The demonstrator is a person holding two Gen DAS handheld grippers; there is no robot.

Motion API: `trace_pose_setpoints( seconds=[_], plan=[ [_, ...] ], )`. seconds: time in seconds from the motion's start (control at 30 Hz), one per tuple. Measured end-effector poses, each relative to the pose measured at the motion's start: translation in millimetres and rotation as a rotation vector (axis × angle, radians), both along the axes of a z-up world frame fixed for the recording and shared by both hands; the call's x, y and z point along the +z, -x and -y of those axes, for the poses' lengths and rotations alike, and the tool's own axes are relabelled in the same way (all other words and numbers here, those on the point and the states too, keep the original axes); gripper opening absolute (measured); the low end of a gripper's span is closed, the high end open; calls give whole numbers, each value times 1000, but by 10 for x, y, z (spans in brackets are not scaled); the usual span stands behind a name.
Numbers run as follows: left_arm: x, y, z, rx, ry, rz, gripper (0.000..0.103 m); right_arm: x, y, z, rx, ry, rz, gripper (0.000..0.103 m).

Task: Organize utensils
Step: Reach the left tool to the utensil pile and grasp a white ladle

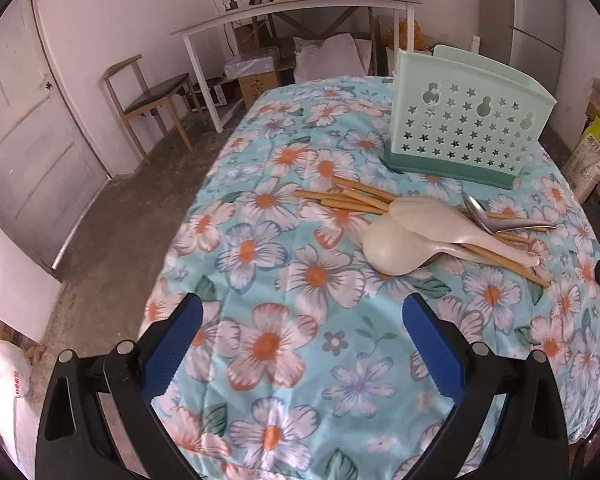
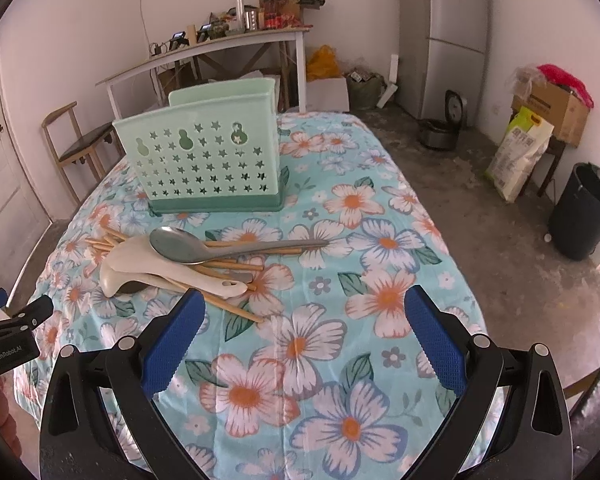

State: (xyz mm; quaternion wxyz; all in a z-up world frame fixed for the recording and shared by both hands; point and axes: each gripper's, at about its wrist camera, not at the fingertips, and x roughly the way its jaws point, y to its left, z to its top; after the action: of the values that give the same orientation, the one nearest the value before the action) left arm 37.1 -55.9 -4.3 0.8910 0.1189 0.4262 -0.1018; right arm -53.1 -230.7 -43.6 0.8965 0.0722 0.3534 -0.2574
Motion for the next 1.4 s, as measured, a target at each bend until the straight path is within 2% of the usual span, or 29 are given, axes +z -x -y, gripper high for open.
trace_pose_setpoints(
  seconds=[0.23, 0.27, 0.33, 0.43, 0.5, 0.6, 0.73, 0.9, 1.03, 1.1, 1.17, 1.27, 1.4],
  plan=[
    [45, -68, 49, -96, 158, -21, 97, -28, -35, 108, 34, 3, 25, 95],
    [41, -74, 49, -116, 194, -29, 97, -50, -39, 100, 47, 9, 26, 95],
    [25, -89, 27, -176, 318, -77, 97, -119, -48, 64, 83, 30, 17, 95],
    [-42, -114, 5, -198, 456, -121, 97, -229, -65, -43, 141, 89, -22, 95],
    [-81, -131, 42, -208, 464, -130, 97, -277, -60, -100, 177, 111, -38, 95],
    [-127, -145, 174, -240, 428, -128, 97, -340, -37, -141, 209, 134, -52, 95],
    [-146, -163, 266, -296, 413, -107, 97, -335, -52, -109, 239, 121, -46, 95],
    [-260, -254, 303, -261, 320, -113, 97, -227, -76, -105, 275, 112, 18, 95],
    [-324, -271, 233, -244, 321, -101, 97, -179, -102, -134, 300, 97, 36, 95],
    [-374, -294, 190, -241, 342, -117, 95, -178, -117, -140, 316, 82, 41, 95],
    [-402, -328, 152, -238, 379, -139, 86, -175, -162, -144, 335, 58, 29, 95],
    [-430, -411, 87, -223, 476, -188, 73, -136, -208, -158, 354, 36, 33, 95],
    [-528, -563, -59, -175, 643, -291, 57, -78, -276, -179, 359, 14, 38, 95]
  ],
)
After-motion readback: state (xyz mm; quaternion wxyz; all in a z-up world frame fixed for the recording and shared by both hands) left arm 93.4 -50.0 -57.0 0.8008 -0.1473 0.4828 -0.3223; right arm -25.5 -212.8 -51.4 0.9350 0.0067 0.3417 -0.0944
